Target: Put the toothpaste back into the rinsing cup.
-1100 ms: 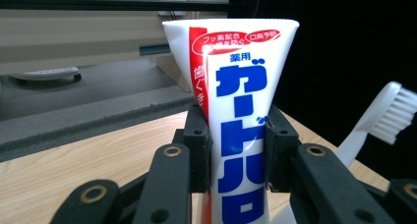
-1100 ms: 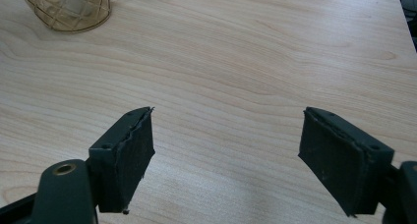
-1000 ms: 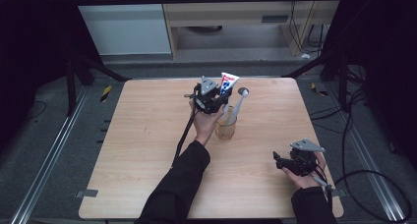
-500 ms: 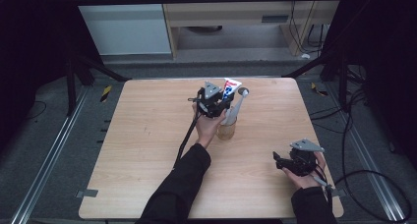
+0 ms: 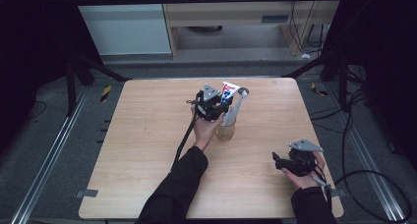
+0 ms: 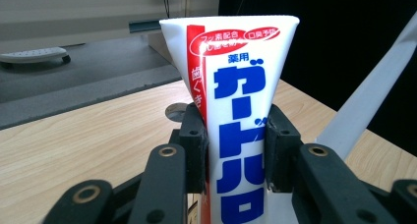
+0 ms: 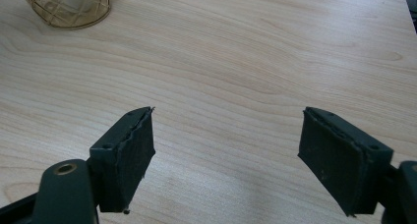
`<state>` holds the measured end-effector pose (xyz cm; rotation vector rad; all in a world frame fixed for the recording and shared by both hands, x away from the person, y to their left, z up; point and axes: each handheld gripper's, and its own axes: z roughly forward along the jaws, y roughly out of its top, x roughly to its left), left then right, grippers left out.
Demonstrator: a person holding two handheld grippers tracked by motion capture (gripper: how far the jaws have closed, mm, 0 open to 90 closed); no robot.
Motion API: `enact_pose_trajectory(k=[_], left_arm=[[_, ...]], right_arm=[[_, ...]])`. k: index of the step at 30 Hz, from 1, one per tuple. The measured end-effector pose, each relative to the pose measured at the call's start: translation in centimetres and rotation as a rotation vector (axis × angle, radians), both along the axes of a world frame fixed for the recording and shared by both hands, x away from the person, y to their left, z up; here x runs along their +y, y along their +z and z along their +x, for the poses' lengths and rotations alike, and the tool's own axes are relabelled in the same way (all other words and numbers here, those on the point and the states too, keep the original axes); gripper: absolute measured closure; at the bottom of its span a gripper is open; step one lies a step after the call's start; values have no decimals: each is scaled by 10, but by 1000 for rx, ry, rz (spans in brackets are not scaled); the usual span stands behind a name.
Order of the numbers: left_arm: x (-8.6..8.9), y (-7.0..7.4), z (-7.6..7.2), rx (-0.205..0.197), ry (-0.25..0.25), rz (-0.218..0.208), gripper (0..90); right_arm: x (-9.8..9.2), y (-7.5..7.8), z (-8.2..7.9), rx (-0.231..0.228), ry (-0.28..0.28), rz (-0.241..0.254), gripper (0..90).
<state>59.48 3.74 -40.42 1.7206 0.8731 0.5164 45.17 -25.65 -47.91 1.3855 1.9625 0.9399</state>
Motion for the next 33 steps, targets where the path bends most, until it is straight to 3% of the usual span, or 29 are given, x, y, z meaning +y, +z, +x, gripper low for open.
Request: enact_pose_trajectory(k=[8, 15, 24, 28, 33], left_arm=[[7, -1, -3, 17, -17, 22, 658], [12, -10, -4, 46, -27, 53, 654], [13, -20, -12, 76, -43, 169, 609], [19, -24, -14, 84, -43, 146, 594], [28, -21, -22, 70, -37, 156, 499]], right_arm=[[1, -1, 0, 1, 5, -8, 211], [1, -1, 1, 0, 5, -9, 211], [2, -1, 1, 0, 6, -11, 212], [3, -1, 1, 3, 7, -16, 212], [4, -2, 1, 1, 10, -17, 212]])
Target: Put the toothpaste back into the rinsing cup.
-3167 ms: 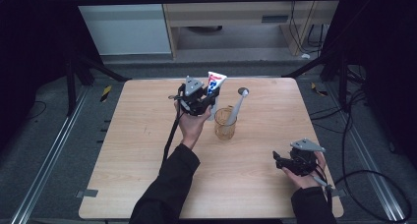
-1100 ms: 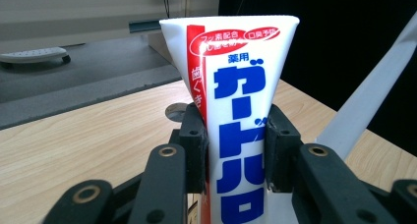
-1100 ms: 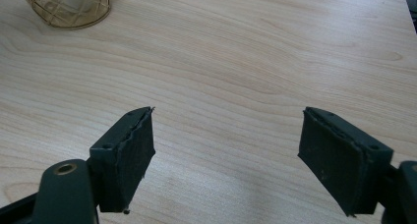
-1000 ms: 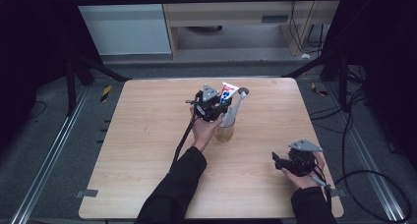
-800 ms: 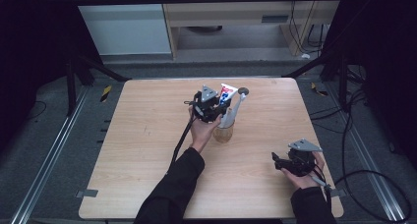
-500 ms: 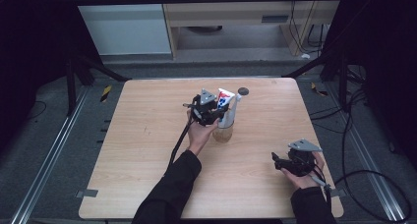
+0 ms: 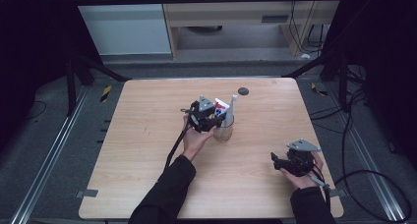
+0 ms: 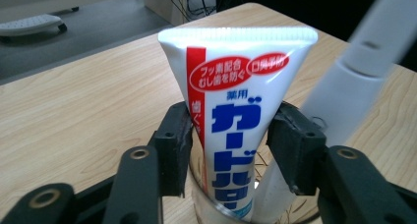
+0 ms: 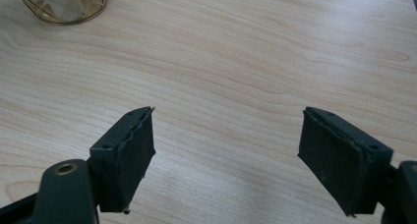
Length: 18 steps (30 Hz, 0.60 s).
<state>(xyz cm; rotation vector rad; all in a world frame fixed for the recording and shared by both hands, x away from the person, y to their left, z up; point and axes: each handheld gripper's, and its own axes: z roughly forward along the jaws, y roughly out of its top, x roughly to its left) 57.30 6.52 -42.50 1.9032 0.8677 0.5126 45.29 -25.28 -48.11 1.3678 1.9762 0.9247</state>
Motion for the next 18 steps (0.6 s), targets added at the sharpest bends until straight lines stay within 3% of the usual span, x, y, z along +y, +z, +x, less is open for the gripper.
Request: enact_pose_trajectory(k=[8, 11, 18], left_arm=[[19, 9, -18, -26, 0, 4, 422], [27, 13, -28, -35, -2, 75, 401], [59, 8, -52, -18, 3, 108, 370]], right_arm=[[0, 0, 0, 5, -2, -6, 209], [-1, 0, -1, 4, -3, -5, 206], [-3, 0, -3, 10, -14, 7, 184]])
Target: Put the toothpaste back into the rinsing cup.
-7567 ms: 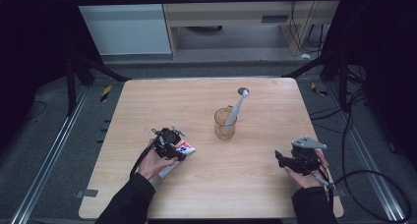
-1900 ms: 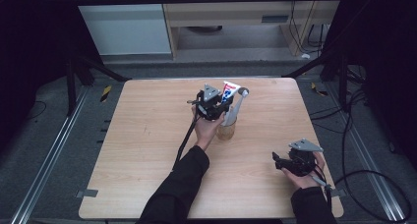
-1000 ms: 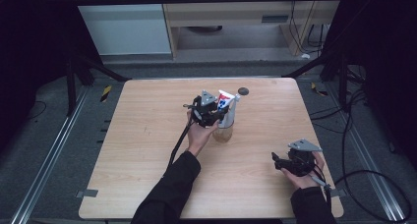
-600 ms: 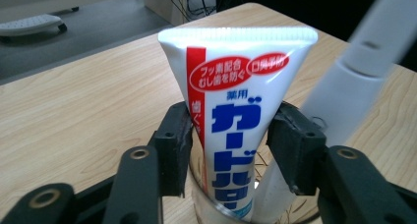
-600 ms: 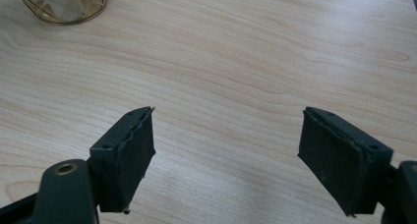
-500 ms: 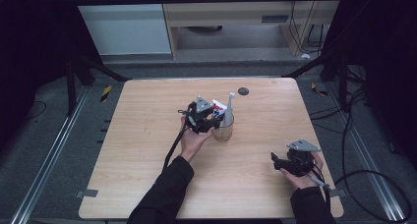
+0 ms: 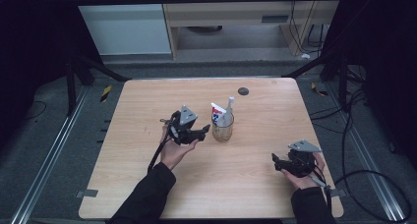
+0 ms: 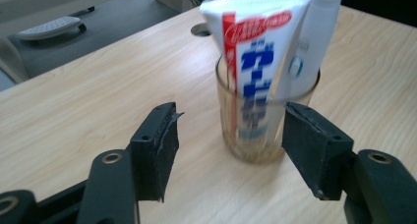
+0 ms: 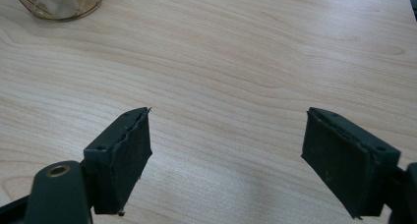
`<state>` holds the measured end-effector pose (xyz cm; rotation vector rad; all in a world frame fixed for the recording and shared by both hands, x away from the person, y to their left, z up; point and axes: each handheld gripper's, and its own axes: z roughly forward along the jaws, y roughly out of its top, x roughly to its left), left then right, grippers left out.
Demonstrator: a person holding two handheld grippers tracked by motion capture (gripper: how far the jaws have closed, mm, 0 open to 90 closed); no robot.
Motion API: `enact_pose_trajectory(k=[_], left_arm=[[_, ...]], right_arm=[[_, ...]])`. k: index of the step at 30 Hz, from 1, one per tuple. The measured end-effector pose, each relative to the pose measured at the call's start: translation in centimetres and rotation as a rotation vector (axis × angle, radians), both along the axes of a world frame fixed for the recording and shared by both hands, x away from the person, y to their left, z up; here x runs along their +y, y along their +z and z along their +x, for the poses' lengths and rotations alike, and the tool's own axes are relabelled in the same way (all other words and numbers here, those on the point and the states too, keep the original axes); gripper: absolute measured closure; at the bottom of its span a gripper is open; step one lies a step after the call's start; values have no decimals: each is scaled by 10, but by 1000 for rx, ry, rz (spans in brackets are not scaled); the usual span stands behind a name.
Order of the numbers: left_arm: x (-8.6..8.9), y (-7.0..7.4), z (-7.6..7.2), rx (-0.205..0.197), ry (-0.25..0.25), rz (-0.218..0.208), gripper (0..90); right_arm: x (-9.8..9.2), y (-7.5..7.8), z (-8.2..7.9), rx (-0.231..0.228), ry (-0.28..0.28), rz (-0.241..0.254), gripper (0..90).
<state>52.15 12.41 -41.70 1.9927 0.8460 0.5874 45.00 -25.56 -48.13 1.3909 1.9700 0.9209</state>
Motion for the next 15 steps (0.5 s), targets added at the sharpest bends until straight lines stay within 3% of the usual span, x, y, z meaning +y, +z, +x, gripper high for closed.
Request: enact_pose_trajectory(k=[8, 15], left_arm=[[47, -22, -29, 52, 34, 43, 325], [88, -37, -45, 89, 105, 38, 302]], right_arm=[[-1, 0, -1, 6, -4, 4, 173], [-1, -2, -2, 20, -4, 5, 165]])
